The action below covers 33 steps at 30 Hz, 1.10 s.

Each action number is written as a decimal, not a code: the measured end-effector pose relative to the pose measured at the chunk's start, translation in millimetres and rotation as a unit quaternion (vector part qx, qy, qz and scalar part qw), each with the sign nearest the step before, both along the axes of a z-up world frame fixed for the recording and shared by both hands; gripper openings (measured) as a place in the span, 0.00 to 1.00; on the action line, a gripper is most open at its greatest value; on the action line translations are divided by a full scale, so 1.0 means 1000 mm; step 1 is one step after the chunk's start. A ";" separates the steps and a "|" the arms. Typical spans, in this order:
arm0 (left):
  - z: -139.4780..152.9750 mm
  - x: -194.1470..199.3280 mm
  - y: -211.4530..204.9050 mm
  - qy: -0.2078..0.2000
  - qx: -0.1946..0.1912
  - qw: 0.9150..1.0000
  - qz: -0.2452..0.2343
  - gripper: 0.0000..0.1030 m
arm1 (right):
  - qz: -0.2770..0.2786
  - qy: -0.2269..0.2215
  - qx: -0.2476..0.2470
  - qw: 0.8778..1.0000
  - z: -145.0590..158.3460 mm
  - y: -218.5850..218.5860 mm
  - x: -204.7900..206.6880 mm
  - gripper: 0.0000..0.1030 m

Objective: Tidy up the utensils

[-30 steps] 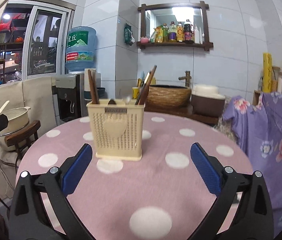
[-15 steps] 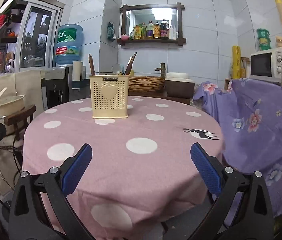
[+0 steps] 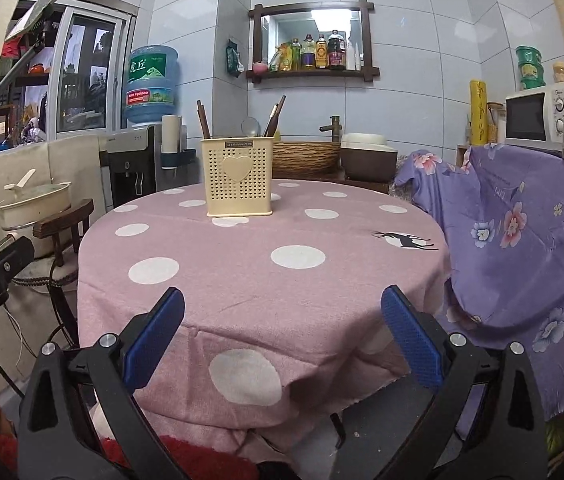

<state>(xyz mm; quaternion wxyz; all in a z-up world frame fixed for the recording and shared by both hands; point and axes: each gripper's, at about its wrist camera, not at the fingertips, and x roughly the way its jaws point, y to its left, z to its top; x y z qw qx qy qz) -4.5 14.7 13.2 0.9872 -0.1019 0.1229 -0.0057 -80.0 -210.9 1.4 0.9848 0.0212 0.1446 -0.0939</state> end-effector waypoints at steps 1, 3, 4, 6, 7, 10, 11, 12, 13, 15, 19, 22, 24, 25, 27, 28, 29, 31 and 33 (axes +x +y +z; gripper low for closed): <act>-0.001 0.000 0.000 0.001 0.000 1.000 -0.001 0.95 | -0.001 -0.002 -0.001 1.000 0.000 0.000 -0.002 0.94; -0.001 0.000 -0.002 0.003 0.003 1.000 -0.005 0.95 | 0.000 -0.005 -0.002 1.000 0.001 0.000 -0.003 0.94; -0.001 0.000 -0.003 0.003 0.004 1.000 -0.006 0.95 | 0.000 -0.006 -0.003 1.000 0.001 0.000 -0.004 0.94; -0.001 -0.001 -0.004 0.003 0.005 1.000 -0.007 0.95 | 0.000 -0.008 -0.004 1.000 0.001 0.001 -0.005 0.94; -0.001 -0.002 -0.004 0.002 0.005 1.000 -0.007 0.95 | -0.001 -0.009 -0.004 1.000 0.002 0.001 -0.005 0.94; -0.002 -0.002 -0.004 0.002 0.005 1.000 -0.007 0.95 | -0.001 -0.014 -0.006 1.000 0.002 0.002 -0.007 0.94; -0.002 -0.002 -0.004 0.002 0.005 1.000 -0.007 0.95 | -0.001 -0.015 -0.006 1.000 0.002 0.002 -0.008 0.94; -0.002 -0.002 -0.004 0.002 0.005 1.000 -0.007 0.95 | -0.002 -0.016 -0.007 1.000 0.002 0.002 -0.009 0.94; -0.002 -0.002 -0.004 0.002 0.005 1.000 -0.006 0.95 | -0.002 -0.018 -0.007 1.000 0.002 0.003 -0.010 0.94; -0.001 -0.003 -0.004 0.000 0.006 1.000 -0.006 0.95 | -0.002 -0.020 -0.008 1.000 0.003 0.003 -0.011 0.94; 0.001 -0.007 -0.006 -0.006 0.009 1.000 -0.012 0.95 | 0.000 -0.024 -0.009 1.000 0.004 0.004 -0.013 0.94; 0.001 -0.009 -0.008 -0.007 0.014 1.000 -0.016 0.95 | 0.000 -0.023 -0.009 1.000 0.003 0.004 -0.013 0.94; 0.002 -0.008 -0.008 -0.007 0.015 1.000 -0.018 0.95 | 0.001 -0.023 -0.009 1.000 0.003 0.004 -0.013 0.94; 0.002 -0.008 -0.008 -0.006 0.016 1.000 -0.018 0.95 | 0.000 -0.023 -0.009 1.000 0.003 0.004 -0.013 0.94; 0.001 -0.007 -0.008 -0.003 0.017 1.000 -0.018 0.95 | 0.001 -0.023 -0.009 1.000 0.003 0.003 -0.013 0.94; 0.000 -0.007 -0.008 -0.002 0.017 1.000 -0.018 0.95 | 0.001 -0.023 -0.009 1.000 0.003 0.003 -0.013 0.94; 0.000 -0.007 -0.008 -0.001 0.016 1.000 -0.018 0.95 | 0.000 -0.023 -0.009 1.000 0.003 0.003 -0.013 0.94; 0.000 -0.006 -0.006 0.000 0.014 1.000 -0.017 0.95 | 0.000 -0.023 -0.009 1.000 0.003 0.003 -0.012 0.94; -0.001 -0.005 -0.006 0.002 0.012 1.000 -0.015 0.95 | 0.001 -0.023 -0.009 1.000 0.003 0.003 -0.012 0.94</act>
